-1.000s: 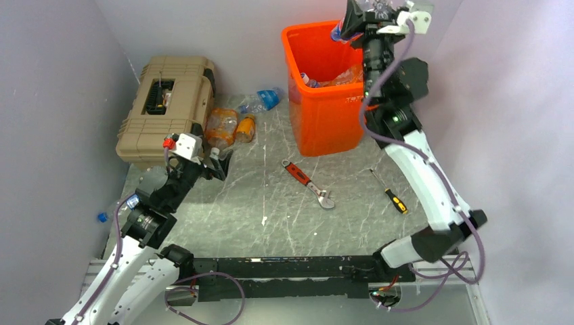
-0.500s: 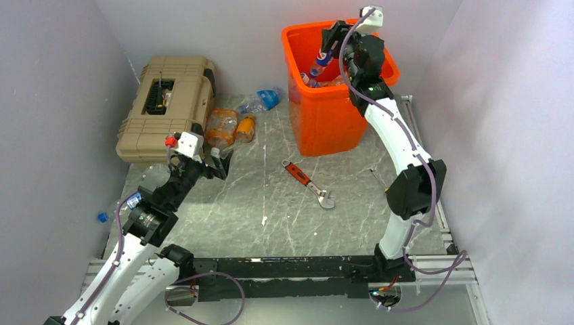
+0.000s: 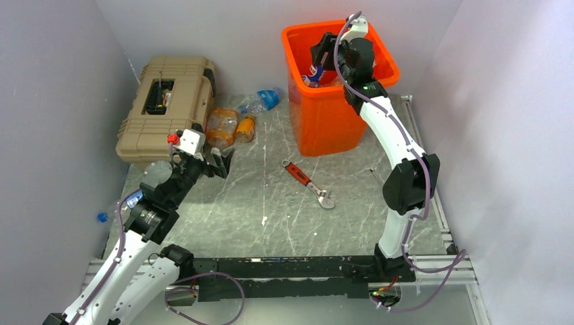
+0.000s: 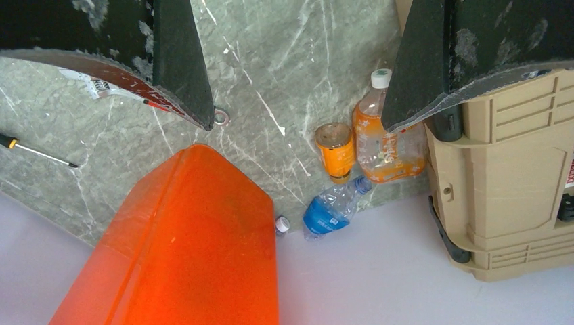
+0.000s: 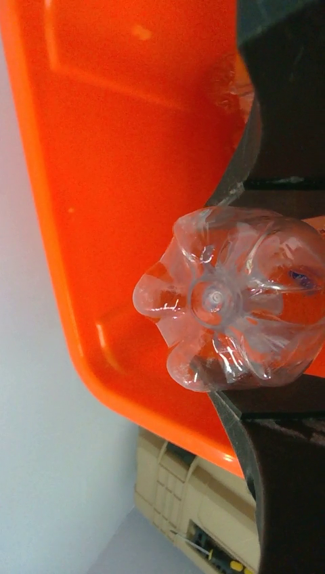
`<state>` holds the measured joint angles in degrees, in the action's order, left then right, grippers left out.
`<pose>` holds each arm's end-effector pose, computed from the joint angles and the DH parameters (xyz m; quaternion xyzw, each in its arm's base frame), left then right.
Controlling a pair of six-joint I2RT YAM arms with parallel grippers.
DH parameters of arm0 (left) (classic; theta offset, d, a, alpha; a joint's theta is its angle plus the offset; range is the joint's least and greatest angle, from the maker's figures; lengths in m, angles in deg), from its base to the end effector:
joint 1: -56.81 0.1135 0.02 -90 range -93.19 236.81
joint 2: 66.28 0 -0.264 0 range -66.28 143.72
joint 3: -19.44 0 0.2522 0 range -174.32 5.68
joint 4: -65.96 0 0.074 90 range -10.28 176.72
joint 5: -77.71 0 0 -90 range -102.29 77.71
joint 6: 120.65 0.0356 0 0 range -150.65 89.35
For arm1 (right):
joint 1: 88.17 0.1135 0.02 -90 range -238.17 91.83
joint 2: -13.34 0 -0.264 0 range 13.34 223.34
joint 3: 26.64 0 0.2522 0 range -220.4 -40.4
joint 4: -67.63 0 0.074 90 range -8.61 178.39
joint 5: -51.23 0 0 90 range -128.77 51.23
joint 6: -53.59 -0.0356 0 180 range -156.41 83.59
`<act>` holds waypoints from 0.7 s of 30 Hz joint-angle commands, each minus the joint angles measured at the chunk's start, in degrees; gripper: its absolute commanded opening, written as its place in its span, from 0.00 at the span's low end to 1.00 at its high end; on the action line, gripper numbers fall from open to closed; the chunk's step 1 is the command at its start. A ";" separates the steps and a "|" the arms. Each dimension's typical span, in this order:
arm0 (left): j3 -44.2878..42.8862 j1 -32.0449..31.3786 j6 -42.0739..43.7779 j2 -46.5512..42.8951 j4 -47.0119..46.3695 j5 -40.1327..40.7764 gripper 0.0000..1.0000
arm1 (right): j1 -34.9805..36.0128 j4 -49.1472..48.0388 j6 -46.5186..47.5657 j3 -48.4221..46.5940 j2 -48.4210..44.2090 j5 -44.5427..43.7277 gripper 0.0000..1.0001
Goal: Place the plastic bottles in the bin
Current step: Place the plastic bottle in the trash bin.
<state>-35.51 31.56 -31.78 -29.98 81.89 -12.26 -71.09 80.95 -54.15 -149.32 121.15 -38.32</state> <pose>0.1408 -0.0664 0.3556 0.1440 0.6749 -0.1650 0.7046 0.4340 0.1336 0.4325 0.0012 0.6975 0.2170 0.6830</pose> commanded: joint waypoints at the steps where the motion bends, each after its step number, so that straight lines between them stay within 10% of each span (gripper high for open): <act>1: -2.49 0.47 -0.78 0.86 0.42 -0.98 1.00 | 0.81 3.41 2.52 -2.18 -0.63 -0.24 0.74; 8: -2.40 0.47 -0.84 1.14 0.45 -0.39 0.99 | 1.44 5.67 1.83 -6.27 -2.82 -2.23 0.95; 21: -1.80 0.47 -1.10 0.46 0.07 4.22 1.00 | 5.43 0.24 0.37 0.93 -16.21 -0.81 0.95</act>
<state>-35.59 31.77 -31.97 -28.91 83.84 -11.88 -68.01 87.63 -53.10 -151.73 113.17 -40.14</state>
